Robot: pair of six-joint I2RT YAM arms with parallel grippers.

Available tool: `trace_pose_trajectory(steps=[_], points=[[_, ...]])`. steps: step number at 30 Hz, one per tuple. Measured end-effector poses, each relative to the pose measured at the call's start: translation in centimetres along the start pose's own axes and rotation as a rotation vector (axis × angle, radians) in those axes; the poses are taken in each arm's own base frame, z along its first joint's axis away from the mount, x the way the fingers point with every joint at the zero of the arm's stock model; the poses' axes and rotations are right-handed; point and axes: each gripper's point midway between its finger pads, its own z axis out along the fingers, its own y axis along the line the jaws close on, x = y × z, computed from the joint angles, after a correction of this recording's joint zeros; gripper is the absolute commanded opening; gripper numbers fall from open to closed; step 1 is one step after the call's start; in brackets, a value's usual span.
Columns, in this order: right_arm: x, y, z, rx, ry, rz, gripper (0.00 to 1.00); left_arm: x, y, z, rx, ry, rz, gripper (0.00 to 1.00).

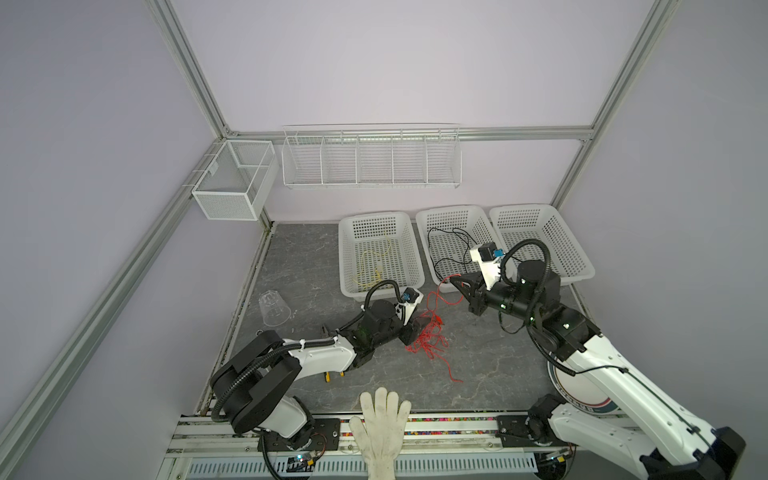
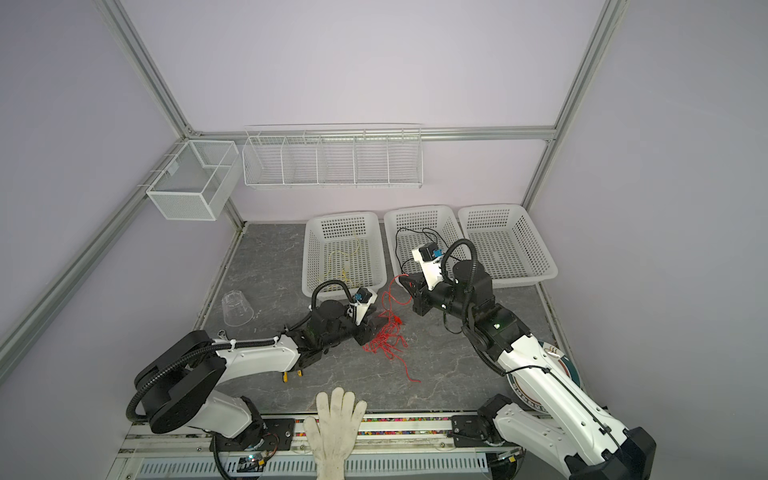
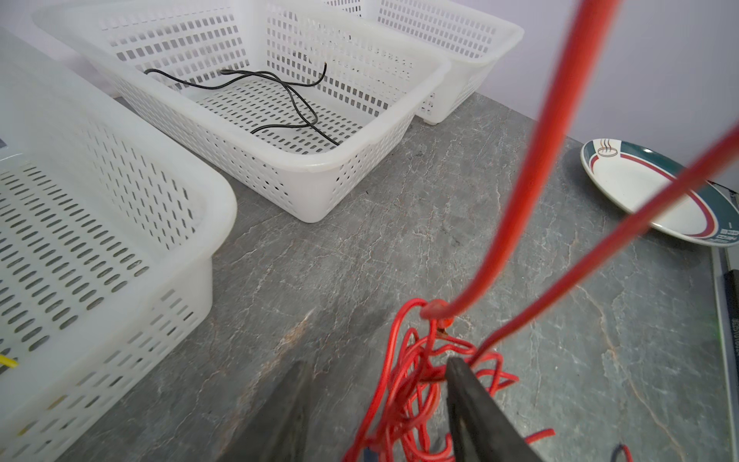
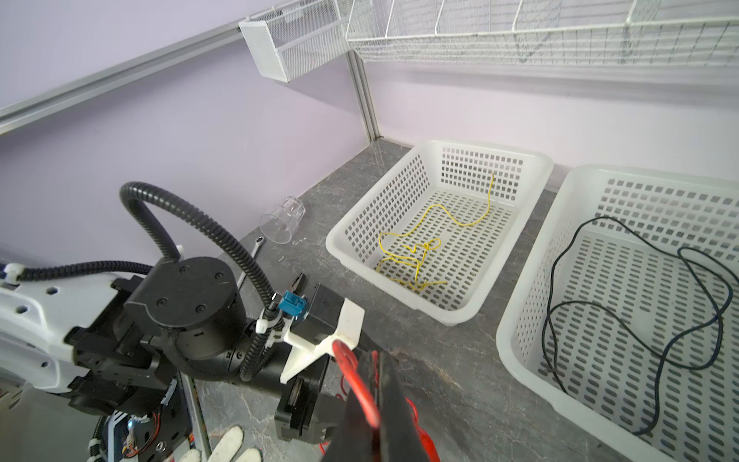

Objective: Untangle the cables

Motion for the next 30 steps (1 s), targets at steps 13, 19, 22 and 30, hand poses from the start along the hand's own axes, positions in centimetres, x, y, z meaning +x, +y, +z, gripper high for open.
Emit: trace_pose_trajectory(steps=[13,19,22,30], points=[[-2.0,1.1,-0.3,-0.053,-0.079,-0.033,0.06,-0.1,0.5,0.0,-0.027,-0.005,0.002,0.42],[-1.9,1.4,0.1,-0.078,-0.075,-0.034,0.06,-0.6,0.2,0.0,-0.012,-0.025,0.008,0.52],[-1.5,1.5,0.6,-0.097,-0.058,-0.03,0.06,-0.7,0.2,0.0,-0.011,-0.029,0.011,0.55],[-1.1,2.3,1.1,-0.156,-0.039,-0.028,0.06,-0.7,0.3,0.2,-0.015,-0.027,0.042,0.42]])
